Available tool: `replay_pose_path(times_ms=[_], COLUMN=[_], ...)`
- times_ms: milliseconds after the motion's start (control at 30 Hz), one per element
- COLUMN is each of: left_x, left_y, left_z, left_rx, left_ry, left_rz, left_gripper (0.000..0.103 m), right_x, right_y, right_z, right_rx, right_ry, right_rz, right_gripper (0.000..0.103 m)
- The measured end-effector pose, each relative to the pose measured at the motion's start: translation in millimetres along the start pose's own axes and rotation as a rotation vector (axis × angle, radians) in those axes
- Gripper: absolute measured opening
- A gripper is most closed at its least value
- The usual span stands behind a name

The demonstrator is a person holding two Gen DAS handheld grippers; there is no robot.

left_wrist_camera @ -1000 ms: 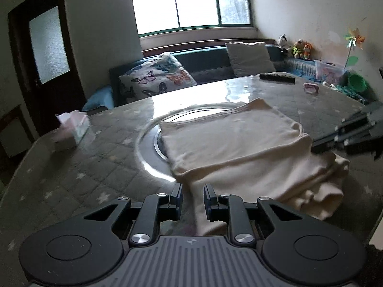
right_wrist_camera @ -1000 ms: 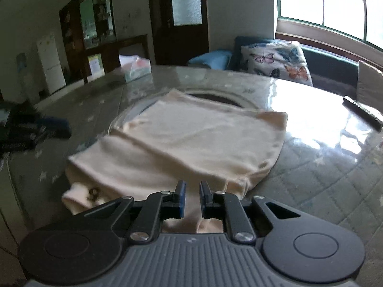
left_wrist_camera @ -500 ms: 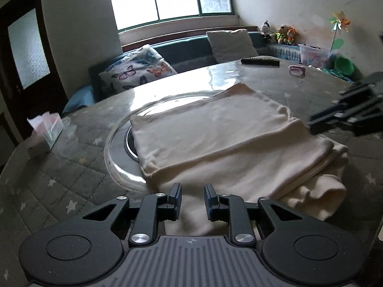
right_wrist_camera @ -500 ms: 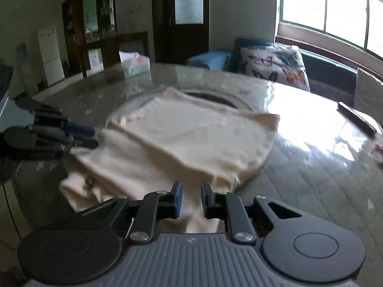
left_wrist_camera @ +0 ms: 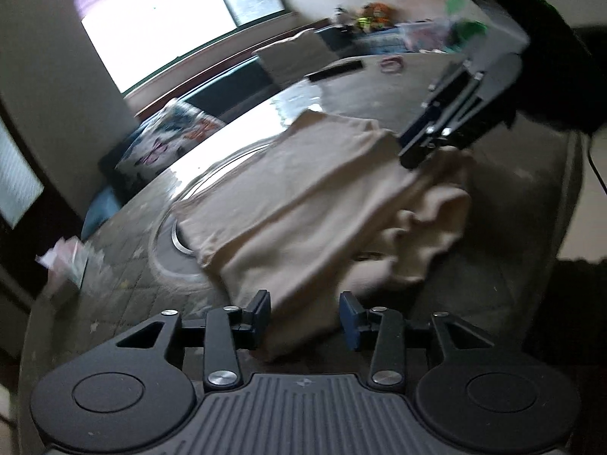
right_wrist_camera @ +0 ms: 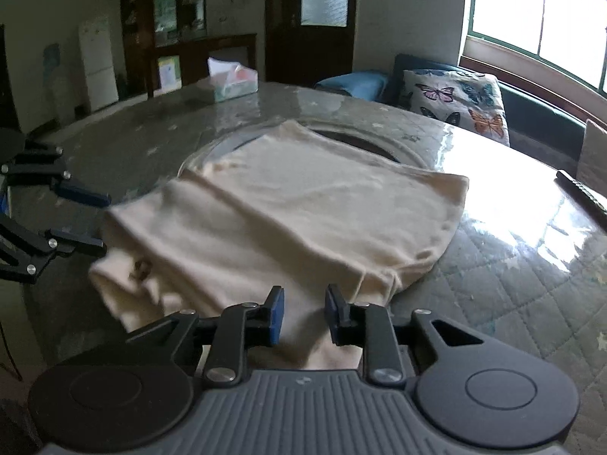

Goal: Fold clothes

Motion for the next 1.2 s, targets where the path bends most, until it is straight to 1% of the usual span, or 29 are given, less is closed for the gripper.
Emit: replay_pose_path(times_ms=[67, 133, 200, 233, 300, 367, 400, 467, 533, 600, 700, 833, 933, 967, 1000, 1067, 1100, 1133, 1167, 1200], left_x=[11, 18, 24, 25, 24, 19, 14, 4, -9, -21, -34, -36, -33, -31, -30, -27, -26, -24, -22, -19], left_y=[1, 3, 5, 5, 8, 14, 18, 26, 34, 41, 49, 51, 48, 45, 43, 37, 35, 31, 28, 25], left_z=[-5, -11, -17, -19, -23, -22, -20, -17, -16, -19, -26, -25, -23, -22, -21, -18, -17, -15, -14, -13], left_rx=[0.008, 0.018, 0.027, 0.03, 0.04, 0.062, 0.078, 0.108, 0.13, 0.141, 0.147, 0.146, 0.14, 0.138, 0.136, 0.135, 0.136, 0.136, 0.135, 0.133], left_ry=[-0.007, -0.008, -0.005, -0.004, -0.013, -0.027, -0.028, -0.032, -0.038, -0.04, -0.049, -0.064, -0.075, -0.078, -0.08, -0.083, -0.083, -0.083, -0.082, -0.079], left_rz=[-0.041, -0.08, -0.115, -0.124, -0.124, -0.102, -0.08, -0.033, 0.027, 0.068, 0.112, 0.114, 0.106, 0.107, 0.108, 0.108, 0.106, 0.105, 0.101, 0.096], left_gripper=[0.046, 0.046, 0.046, 0.044, 0.021, 0.013, 0.011, 0.01, 0.009, 0.009, 0.009, 0.009, 0.009, 0.01, 0.013, 0.013, 0.014, 0.015, 0.019, 0.026], right_x=[-2, -2, -1, -1, -1, -1, -2, -3, -6, -11, -20, -33, -39, -39, -39, -36, -34, -31, -28, -25], right_y=[-5, -7, -9, -10, -9, -9, -8, -7, -7, -9, -11, -9, -5, -5, -5, -2, 1, 4, 8, 12], right_z=[5, 10, 14, 17, 24, 31, 35, 44, 51, 57, 55, 40, 24, 17, 11, 4, 4, 4, 6, 7], right_rx=[0.015, 0.017, 0.016, 0.016, 0.028, 0.039, 0.045, 0.058, 0.068, 0.076, 0.083, 0.108, 0.106, 0.087, 0.069, 0.041, 0.03, 0.021, 0.018, 0.015], right_ry=[-0.014, -0.035, -0.04, -0.042, -0.043, -0.043, -0.043, -0.028, -0.008, 0.019, 0.046, 0.042, 0.041, 0.045, 0.048, 0.068, 0.084, 0.098, 0.109, 0.119], right_rz=[0.036, 0.056, 0.061, 0.064, 0.079, 0.095, 0.103, 0.131, 0.159, 0.185, 0.216, 0.25, 0.257, 0.254, 0.251, 0.222, 0.198, 0.175, 0.152, 0.13], right_gripper=[0.025, 0.03, 0.031, 0.031, 0.031, 0.031, 0.031, 0.032, 0.04, 0.05, 0.052, 0.052, 0.047, 0.04, 0.025, 0.02, 0.014, 0.013, 0.012, 0.011])
Point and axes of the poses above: each gripper's, at about its wrist camera, not at the fingertips, and z roughly against the way its jaws point, x to its right, y to its top, the point moved 7 cm from there along -z, roughly the way its jaws point, and after that the axes turned 13 degrees about -y, right-handed, at the moved point
